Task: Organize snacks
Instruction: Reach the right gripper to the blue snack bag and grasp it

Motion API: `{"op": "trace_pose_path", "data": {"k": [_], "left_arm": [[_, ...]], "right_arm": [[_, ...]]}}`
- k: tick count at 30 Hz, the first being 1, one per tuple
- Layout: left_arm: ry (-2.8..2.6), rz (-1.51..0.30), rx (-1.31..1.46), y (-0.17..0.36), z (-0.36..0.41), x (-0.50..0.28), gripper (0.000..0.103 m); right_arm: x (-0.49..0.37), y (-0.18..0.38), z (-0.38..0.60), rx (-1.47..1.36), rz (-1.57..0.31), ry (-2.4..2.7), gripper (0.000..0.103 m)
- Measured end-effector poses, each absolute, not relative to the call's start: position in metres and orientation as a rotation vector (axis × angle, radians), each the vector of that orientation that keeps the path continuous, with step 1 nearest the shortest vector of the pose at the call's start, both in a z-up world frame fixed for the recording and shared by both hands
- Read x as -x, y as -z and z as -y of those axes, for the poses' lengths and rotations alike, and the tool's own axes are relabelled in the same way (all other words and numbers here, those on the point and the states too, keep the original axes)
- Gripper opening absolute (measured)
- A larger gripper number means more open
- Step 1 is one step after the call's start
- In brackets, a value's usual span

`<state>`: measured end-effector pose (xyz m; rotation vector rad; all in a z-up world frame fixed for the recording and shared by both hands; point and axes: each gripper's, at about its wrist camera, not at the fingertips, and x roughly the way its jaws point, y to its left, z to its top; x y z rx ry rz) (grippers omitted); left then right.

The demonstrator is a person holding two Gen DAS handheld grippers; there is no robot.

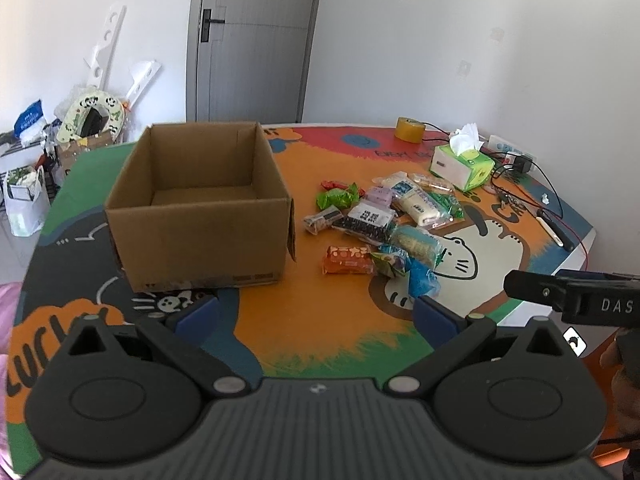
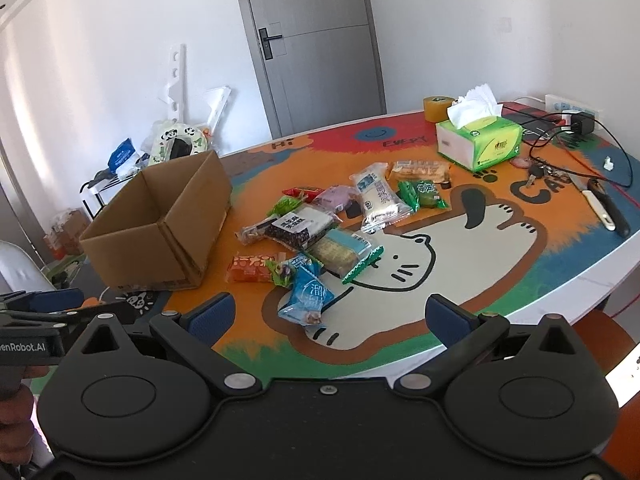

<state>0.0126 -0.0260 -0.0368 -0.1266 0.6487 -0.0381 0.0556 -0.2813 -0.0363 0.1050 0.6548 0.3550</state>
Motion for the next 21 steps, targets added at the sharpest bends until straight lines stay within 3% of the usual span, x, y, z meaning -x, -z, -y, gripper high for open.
{"op": "trace_pose_path", "data": {"k": [6, 8, 13, 21], "left_arm": [[0.054, -0.656, 0.149, 0.054, 0.028, -0.029, 0.101], [0.058, -0.649, 0.158, 0.058, 0.028, -0.035, 0.101], [0.086, -0.637, 0.156, 0.065, 0.034, -0.050, 0.096], [0.131, -0.645, 0.164, 0.076, 0.041, -0.071, 0.075]], "right_arm": [[-0.072, 0.055, 0.287, -0.153, -0.685, -0.373, 0.086], [-0.078, 0.061, 0.288, -0.160, -0.695, -0.383, 0.074], [-0.091, 0.073, 0.289, -0.196, -0.731, -0.413, 0.063], [-0.111, 0.081, 0.282, -0.245, -0.746, -0.485, 0.061]]}}
